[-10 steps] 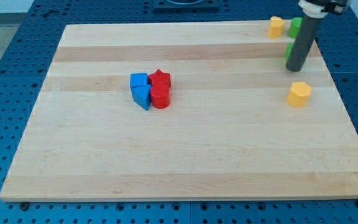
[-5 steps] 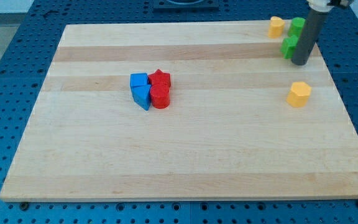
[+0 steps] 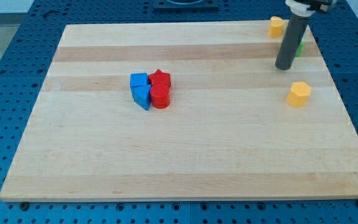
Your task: Move the green star to the green circle
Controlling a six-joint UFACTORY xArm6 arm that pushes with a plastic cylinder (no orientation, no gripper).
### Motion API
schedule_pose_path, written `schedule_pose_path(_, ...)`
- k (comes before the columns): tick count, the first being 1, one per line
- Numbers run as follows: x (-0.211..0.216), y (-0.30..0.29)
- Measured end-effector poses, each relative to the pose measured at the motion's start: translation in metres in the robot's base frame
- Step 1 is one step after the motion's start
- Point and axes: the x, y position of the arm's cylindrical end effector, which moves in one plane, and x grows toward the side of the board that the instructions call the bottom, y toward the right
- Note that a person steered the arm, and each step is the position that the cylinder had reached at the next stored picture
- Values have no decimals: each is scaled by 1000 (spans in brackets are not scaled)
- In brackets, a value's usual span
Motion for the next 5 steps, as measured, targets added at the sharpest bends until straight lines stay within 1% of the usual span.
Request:
schedule_pose_path(3, -50, 28)
schedule_pose_path(5, -60, 48)
